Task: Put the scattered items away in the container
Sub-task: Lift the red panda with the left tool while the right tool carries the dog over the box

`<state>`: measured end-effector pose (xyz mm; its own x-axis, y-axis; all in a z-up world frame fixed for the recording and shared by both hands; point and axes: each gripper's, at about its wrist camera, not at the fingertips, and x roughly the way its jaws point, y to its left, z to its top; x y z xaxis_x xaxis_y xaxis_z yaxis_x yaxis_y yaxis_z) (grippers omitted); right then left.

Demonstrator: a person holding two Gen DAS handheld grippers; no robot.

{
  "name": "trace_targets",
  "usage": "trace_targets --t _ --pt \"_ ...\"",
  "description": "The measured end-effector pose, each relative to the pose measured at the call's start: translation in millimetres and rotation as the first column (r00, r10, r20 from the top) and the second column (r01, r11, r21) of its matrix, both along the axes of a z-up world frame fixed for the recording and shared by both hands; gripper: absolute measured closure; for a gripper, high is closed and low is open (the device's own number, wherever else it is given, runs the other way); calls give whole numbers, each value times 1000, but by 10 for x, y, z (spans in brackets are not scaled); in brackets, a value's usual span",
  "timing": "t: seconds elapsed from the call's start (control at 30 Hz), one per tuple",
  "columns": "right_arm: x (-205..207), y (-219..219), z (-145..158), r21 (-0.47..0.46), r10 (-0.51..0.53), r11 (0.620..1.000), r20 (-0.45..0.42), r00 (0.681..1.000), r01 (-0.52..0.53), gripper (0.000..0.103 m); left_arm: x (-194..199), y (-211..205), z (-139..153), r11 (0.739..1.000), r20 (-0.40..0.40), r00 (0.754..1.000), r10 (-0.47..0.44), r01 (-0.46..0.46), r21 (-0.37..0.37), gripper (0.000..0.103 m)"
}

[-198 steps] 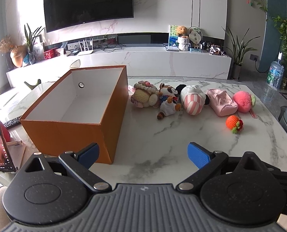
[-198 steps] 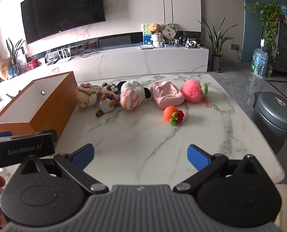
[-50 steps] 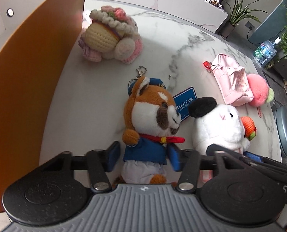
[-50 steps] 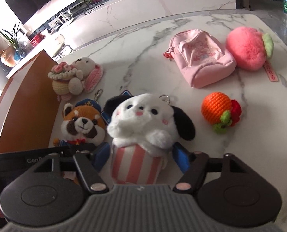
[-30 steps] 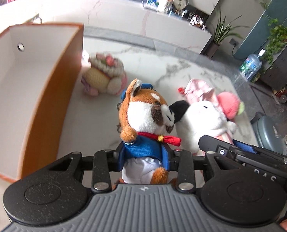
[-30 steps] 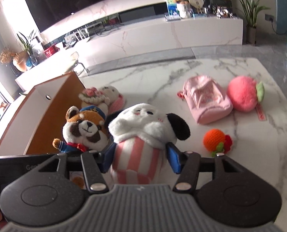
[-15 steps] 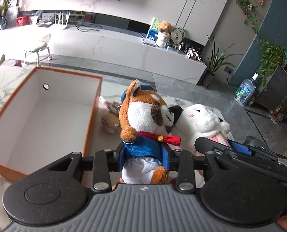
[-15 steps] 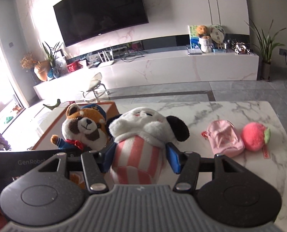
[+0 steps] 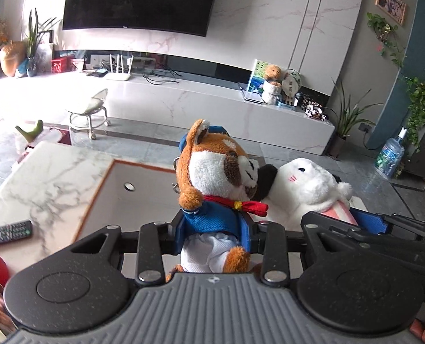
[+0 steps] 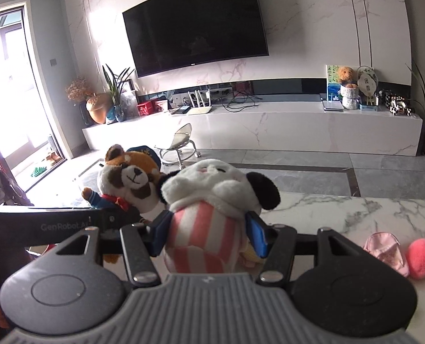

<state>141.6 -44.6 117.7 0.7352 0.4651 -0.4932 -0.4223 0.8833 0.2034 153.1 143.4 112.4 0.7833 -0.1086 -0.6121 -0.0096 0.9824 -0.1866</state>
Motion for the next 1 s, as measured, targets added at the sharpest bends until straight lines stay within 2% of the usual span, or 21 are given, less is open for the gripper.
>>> trace_targets --t 0.23,0.43,0.73,0.93,1.0 --pt "464 495 -92 -22 23 999 -40 999 -24 43 431 388 -123 1000 -70 997 26 -25 15 61" --pt "947 830 -419 -40 32 999 -122 992 -37 43 894 717 -519 998 -171 984 50 -53 -16 61" --pt "1688 1131 -1010 -67 29 997 -253 967 -47 44 1424 891 -1102 999 -304 951 48 -49 4 61" --pt "2038 1305 -1327 -94 15 994 -321 947 -48 46 1608 940 -1355 998 -359 931 61 -58 19 61" --pt "2074 1347 -1371 -107 4 993 -316 949 -39 46 1634 958 -1424 998 -373 925 65 -63 18 61"
